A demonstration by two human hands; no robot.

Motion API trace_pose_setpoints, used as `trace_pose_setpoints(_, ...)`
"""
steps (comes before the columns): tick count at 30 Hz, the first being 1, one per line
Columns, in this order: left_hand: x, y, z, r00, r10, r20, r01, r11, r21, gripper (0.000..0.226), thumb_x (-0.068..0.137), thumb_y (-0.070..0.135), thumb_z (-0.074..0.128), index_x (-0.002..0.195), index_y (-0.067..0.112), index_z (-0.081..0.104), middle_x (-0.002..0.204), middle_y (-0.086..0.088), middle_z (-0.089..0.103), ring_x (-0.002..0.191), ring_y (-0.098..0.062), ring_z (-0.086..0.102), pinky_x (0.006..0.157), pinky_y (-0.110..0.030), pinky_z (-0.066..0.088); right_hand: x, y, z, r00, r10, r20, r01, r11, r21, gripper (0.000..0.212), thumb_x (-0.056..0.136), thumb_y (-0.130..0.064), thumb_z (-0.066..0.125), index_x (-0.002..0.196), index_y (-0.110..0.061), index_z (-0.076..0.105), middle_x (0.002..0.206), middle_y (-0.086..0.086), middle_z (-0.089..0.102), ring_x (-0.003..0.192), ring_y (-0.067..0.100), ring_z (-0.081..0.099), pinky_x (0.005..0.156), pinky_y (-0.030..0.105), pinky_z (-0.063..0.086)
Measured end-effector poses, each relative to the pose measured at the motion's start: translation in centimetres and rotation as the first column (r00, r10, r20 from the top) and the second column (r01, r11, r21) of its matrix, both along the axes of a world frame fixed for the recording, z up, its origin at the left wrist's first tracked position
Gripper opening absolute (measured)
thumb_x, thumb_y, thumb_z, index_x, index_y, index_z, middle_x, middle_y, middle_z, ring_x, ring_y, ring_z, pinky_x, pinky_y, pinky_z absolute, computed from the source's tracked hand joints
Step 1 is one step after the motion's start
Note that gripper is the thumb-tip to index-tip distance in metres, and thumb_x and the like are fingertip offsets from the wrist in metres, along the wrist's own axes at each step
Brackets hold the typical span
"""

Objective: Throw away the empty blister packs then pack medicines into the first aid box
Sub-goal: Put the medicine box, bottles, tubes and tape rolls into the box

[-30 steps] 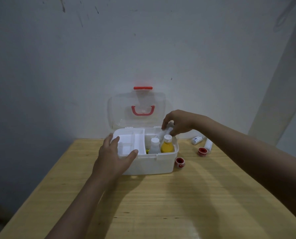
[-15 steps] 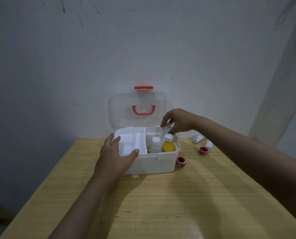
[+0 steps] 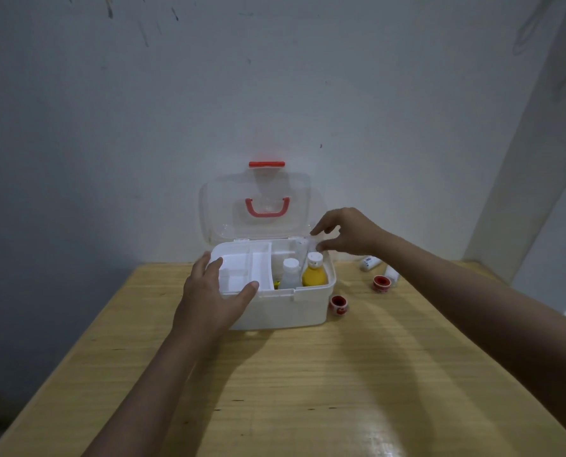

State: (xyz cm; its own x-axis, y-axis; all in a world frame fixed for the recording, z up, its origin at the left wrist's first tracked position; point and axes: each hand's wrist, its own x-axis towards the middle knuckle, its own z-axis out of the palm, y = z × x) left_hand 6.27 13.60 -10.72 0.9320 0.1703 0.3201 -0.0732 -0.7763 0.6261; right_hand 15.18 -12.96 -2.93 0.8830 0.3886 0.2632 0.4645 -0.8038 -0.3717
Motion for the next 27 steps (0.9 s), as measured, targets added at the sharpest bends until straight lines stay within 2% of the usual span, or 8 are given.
trace_pose_setpoints(4,0.0,0.1,-0.2,1.000,-0.002,0.002,0.002,1.000,-0.008,0.084,0.073,0.061,0.064,0.142,0.020,0.037,0.157,0.003,0.020,0.139,-0.025,0.029,0.101,-0.047,0.040,-0.2,-3.6,0.1,0.988,-0.141,0.054,0.134,0.983,0.125,0.024,0.077,-0.020,0.075,0.099,-0.012,0.072,0.102,0.005,0.072,0.082,0.014,0.065,0.069,0.016,0.046)
trace_pose_setpoints(7,0.1,0.1,-0.3,1.000,-0.004,0.015,0.004,1.000,-0.011,0.084,0.073,0.061,0.065,0.141,0.020,0.037,0.156,0.003,0.021,0.139,-0.024,0.029,0.102,-0.045,0.039,-0.3,-6.9,-1.1,0.957,-0.291,0.006,0.288,0.949,0.126,0.022,0.079,-0.018,0.073,0.099,-0.010,0.072,0.100,0.006,0.073,0.080,0.012,0.062,0.073,0.022,0.045)
trace_pose_setpoints(13,0.1,0.1,-0.4,1.000,-0.005,0.022,0.006,1.000,-0.019,0.083,0.074,0.059,0.065,0.141,0.020,0.036,0.156,0.003,0.021,0.140,-0.023,0.027,0.103,-0.046,0.037,-0.1,-10.4,-5.2,0.818,-0.560,-0.129,0.568,0.823,0.031,0.034,0.080,-0.026,0.070,0.109,-0.008,0.067,0.120,0.009,0.064,0.107,0.023,0.060,0.086,0.030,0.044)
trace_pose_setpoints(16,0.1,0.1,-0.5,1.000,0.002,0.012,-0.002,1.000,-0.019,0.083,0.074,0.059,0.065,0.142,0.021,0.036,0.156,0.004,0.021,0.140,-0.024,0.028,0.103,-0.047,0.037,0.0,-10.0,-6.7,0.771,-0.605,-0.199,0.620,0.784,0.022,0.035,0.077,-0.020,0.071,0.109,-0.005,0.067,0.118,0.010,0.065,0.106,0.023,0.059,0.078,0.027,0.044)
trace_pose_setpoints(19,0.1,0.0,-0.4,1.000,0.007,0.005,-0.007,1.000,-0.023,0.082,0.074,0.058,0.065,0.142,0.022,0.035,0.156,0.004,0.020,0.140,-0.023,0.027,0.103,-0.047,0.037,0.2,-9.7,-7.4,0.726,-0.645,-0.239,0.668,0.743,0.024,0.035,0.066,-0.005,0.072,0.100,-0.003,0.069,0.107,0.011,0.069,0.096,0.022,0.063,0.072,0.028,0.048)
trace_pose_setpoints(21,0.1,-0.1,-0.3,1.000,0.009,0.003,-0.009,1.000,-0.025,0.082,0.075,0.057,0.065,0.142,0.022,0.034,0.156,0.004,0.020,0.140,-0.023,0.027,0.103,-0.047,0.037,0.1,-9.8,-7.6,0.704,-0.661,-0.259,0.697,0.713,0.074,0.034,0.067,-0.002,0.070,0.101,-0.001,0.069,0.099,0.012,0.070,0.085,0.019,0.062,0.070,0.027,0.047)
trace_pose_setpoints(23,0.0,-0.1,-0.2,1.000,0.008,-0.001,-0.008,1.000,-0.020,0.082,0.075,0.057,0.065,0.142,0.022,0.034,0.156,0.004,0.020,0.140,-0.023,0.027,0.103,-0.048,0.037,-0.4,-10.0,-7.6,0.693,-0.676,-0.250,0.717,0.681,0.148,0.033,0.070,-0.004,0.069,0.103,0.000,0.069,0.101,0.013,0.069,0.084,0.020,0.061,0.072,0.027,0.047)
trace_pose_setpoints(27,-0.2,-0.1,-0.1,1.000,-0.006,-0.004,0.006,1.000,-0.021,0.082,0.075,0.058,0.065,0.142,0.021,0.035,0.156,0.003,0.020,0.140,-0.023,0.026,0.104,-0.047,0.036,-2.1,-10.3,-6.3,0.710,-0.677,-0.193,0.701,0.651,0.292,0.030,0.072,-0.009,0.071,0.101,0.000,0.069,0.111,0.016,0.068,0.096,0.029,0.065,0.083,0.040,0.055)
